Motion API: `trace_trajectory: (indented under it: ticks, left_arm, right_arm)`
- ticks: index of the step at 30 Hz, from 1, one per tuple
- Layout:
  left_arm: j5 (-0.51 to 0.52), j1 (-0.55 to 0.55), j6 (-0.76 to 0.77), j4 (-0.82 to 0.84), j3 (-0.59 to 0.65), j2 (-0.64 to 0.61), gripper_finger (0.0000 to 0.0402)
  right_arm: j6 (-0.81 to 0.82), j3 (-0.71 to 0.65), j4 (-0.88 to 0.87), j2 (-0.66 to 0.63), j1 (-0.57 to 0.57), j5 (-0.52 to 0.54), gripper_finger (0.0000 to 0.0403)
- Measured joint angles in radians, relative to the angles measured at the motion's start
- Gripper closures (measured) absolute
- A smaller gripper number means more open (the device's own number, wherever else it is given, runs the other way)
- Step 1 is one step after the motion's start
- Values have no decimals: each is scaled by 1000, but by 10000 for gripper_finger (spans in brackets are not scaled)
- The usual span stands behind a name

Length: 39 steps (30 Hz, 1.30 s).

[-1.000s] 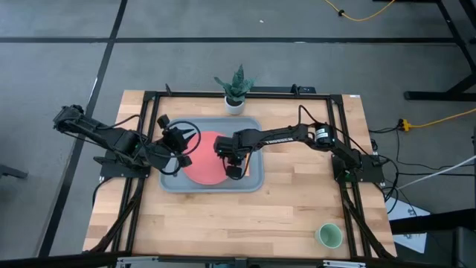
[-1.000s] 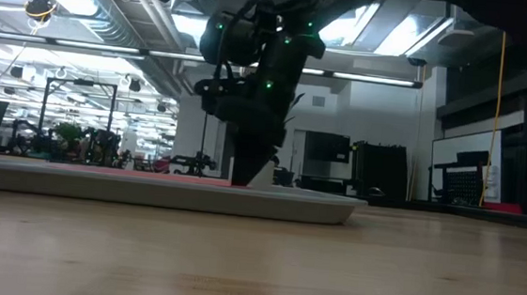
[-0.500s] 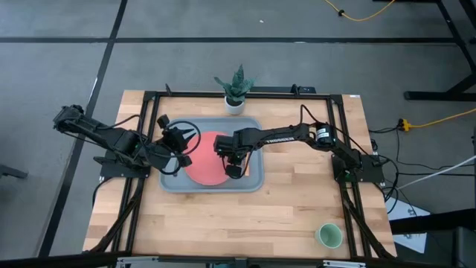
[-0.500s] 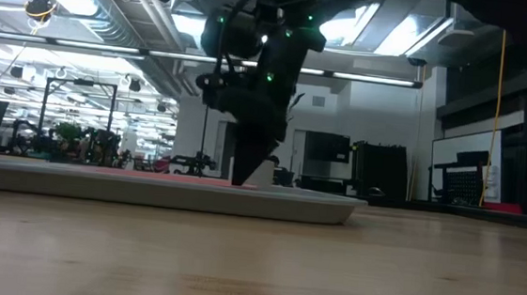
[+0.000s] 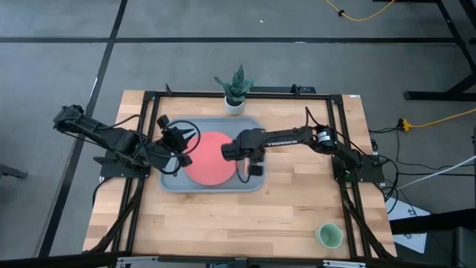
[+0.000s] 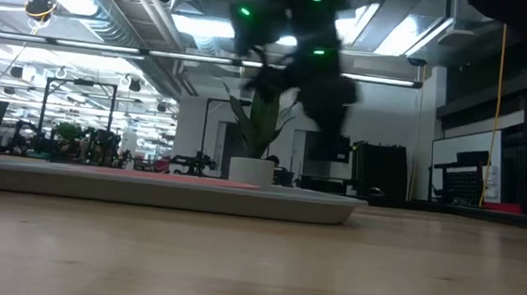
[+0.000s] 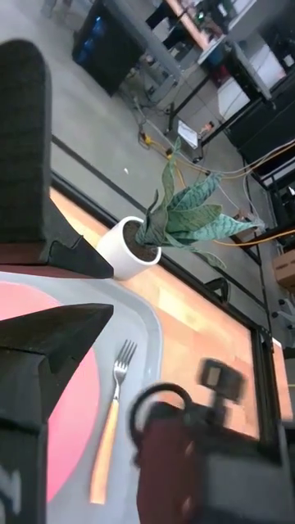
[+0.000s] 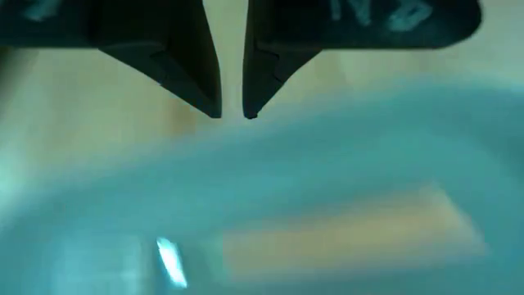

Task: Pick and place plate/cup/fork/spoon on tray
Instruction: Put the green cup on the blue tray above the plate

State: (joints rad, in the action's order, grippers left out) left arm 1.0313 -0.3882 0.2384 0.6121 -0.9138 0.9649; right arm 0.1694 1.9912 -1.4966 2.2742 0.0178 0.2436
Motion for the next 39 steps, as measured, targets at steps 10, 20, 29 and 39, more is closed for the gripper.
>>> trace_trajectory:
  ticks: [10,20,29,39]
  left_arm:
    - [-2,0,43,4,0,0,348]
    - [-3,0,40,8,0,0,348]
    - [-4,0,41,8,0,0,348]
    - [-4,0,46,8,0,0,348]
  right_arm:
    - [277,-370,-71,-216,135,12,346]
    - [973,-751,-41,-645,499,-200,346]
    - [1403,-764,40,-791,788,-201,346]
    - [1421,-754,256,-790,965,-106,346]
